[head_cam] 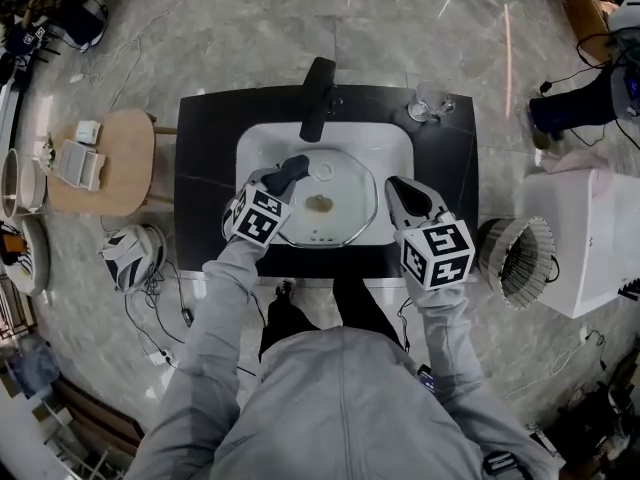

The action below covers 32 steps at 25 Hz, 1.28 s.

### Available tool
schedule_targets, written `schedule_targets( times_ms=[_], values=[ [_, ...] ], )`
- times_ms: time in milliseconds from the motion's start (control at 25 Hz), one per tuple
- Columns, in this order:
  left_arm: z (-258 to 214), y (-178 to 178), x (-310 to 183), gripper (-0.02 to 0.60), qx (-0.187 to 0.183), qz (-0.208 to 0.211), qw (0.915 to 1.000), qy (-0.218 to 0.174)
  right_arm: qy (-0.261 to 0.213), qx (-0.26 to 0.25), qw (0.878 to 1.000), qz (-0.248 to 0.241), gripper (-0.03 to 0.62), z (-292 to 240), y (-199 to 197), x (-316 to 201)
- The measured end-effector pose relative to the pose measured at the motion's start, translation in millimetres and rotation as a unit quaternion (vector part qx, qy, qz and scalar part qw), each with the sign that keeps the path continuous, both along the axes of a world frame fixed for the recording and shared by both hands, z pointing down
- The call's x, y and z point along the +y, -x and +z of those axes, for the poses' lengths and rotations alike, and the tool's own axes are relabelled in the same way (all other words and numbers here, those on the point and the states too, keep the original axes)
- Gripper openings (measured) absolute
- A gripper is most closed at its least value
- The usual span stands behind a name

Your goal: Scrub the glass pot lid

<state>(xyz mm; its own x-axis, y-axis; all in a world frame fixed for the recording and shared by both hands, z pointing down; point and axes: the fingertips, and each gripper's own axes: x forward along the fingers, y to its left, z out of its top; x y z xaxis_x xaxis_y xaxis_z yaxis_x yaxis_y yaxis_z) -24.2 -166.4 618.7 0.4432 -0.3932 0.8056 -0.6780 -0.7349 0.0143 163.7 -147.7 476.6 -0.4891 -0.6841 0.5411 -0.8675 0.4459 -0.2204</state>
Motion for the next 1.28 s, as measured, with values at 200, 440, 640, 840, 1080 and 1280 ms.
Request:
schedule_targets(
  times_ms=[200,440,640,840,1080,1280],
  values=[
    [41.4,-0.6,-16.7,0.083,-0.039,-0.008,0.9989,0.023,0.027,-0.01,1.0,-0.013,0.032,27.7,-3.2,-13.9],
    [84.2,3.7,-28.4,0.083,-0.101,0.005,0.9942,0.038,0.06,-0.026,0.998,-0.026,0.032,51.6,-1.5,-23.7],
    [114.1,0.8,-27.8,0.083,-0.131,0.017,0.9901,0.047,0.08,-0.029,0.995,-0.046,0.032,62.6,9.7,-21.7],
    [131.1,-12.1,-24.4,0.083,-0.112,0.029,0.9908,0.069,0.087,-0.07,0.993,-0.027,0.032,54.8,23.9,-21.6],
    [136.8,-25.8,-25.9,0.083,-0.09,0.033,0.9921,0.08,0.1,-0.074,0.992,-0.012,0.032,63.9,29.0,-16.0],
    [139.8,-44.7,-26.4,0.083,-0.065,0.035,0.9927,0.095,0.112,-0.066,0.992,0.008,0.032,71.7,19.0,-11.1]
  ],
)
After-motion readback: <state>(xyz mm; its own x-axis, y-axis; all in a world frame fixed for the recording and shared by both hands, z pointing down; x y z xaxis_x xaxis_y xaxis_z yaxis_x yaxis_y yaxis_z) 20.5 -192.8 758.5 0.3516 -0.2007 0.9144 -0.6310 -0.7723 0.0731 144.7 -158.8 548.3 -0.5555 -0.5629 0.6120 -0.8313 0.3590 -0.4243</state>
